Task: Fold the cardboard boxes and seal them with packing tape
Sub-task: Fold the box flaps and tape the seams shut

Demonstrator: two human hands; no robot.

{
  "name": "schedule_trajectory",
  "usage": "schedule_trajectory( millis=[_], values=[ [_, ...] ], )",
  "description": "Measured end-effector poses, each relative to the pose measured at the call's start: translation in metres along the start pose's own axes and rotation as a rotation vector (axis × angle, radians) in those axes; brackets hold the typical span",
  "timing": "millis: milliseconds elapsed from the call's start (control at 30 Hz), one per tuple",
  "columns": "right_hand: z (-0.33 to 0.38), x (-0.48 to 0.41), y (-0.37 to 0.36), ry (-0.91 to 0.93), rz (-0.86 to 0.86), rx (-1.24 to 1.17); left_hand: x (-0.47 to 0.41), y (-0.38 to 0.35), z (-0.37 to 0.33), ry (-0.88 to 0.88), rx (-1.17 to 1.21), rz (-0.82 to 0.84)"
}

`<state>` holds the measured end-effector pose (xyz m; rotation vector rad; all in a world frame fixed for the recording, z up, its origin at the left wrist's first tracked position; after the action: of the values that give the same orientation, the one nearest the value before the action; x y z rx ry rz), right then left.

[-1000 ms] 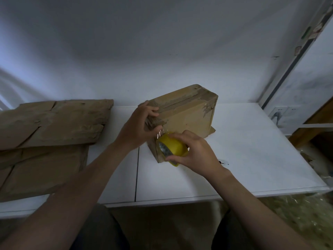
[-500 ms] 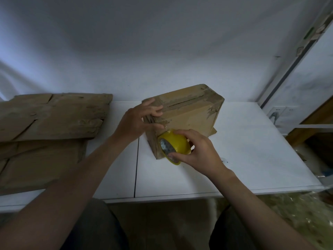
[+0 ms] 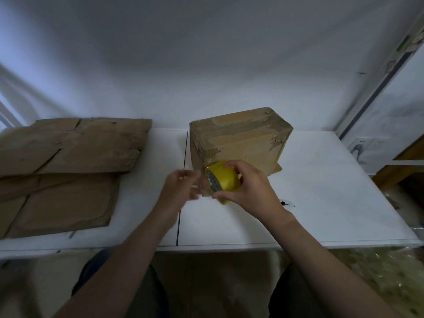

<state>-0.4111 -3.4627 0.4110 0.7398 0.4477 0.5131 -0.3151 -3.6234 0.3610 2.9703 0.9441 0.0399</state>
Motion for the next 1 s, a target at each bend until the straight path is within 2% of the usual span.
schedule_trajectory(
  millis=[33, 100, 167, 267, 333, 400, 500, 600, 700, 833, 933, 1000],
  values=[
    [0.000, 0.001, -0.001, 0.008, -0.001, -0.014, 0.010, -0.016, 0.009, 0.104, 0.091, 0.106],
    [-0.003, 0.002, -0.001, -0.003, 0.023, -0.064, 0.018, -0.035, 0.007, 0.150, 0.258, 0.163],
    [-0.006, 0.004, -0.002, -0.032, 0.103, -0.141, 0.016, -0.042, -0.002, 0.118, 0.353, 0.073],
    [-0.023, 0.005, 0.009, -0.057, 0.162, -0.195, 0.011, -0.040, -0.007, 0.101, 0.270, -0.109],
    [-0.057, 0.003, 0.025, -0.116, 0.068, -0.088, 0.010, -0.041, -0.004, 0.107, 0.252, -0.167],
    [-0.107, 0.002, 0.037, -0.278, 0.016, 0.170, 0.009, -0.042, -0.001, 0.121, 0.249, -0.200],
    [-0.177, 0.014, 0.043, -0.553, 0.122, 0.543, 0.009, -0.043, -0.002, 0.115, 0.220, -0.242],
    [-0.210, 0.028, 0.039, -0.656, 0.184, 0.621, 0.009, -0.047, -0.002, 0.106, 0.211, -0.258],
    [-0.221, 0.030, 0.034, -0.659, 0.160, 0.574, 0.009, -0.049, -0.003, 0.103, 0.213, -0.273],
    [-0.216, 0.029, 0.023, -0.642, 0.140, 0.370, 0.007, -0.050, -0.004, 0.105, 0.198, -0.289],
    [-0.202, 0.028, 0.014, -0.542, 0.166, 0.240, 0.007, -0.048, -0.004, 0.092, 0.180, -0.324],
    [-0.174, 0.021, 0.023, -0.428, 0.114, 0.022, 0.007, -0.050, -0.004, 0.091, 0.171, -0.331]
  ],
)
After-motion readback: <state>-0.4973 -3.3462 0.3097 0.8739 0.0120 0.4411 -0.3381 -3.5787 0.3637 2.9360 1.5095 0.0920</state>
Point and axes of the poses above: each hand's wrist, its own x-axis away from the middle knuckle, its own y-axis out of the back of the hand, z = x × y, the point moved 8 cm from there along -x, towards the middle knuckle, and after that the axes turned 14 degrees about -y, right-handed, at the moved point
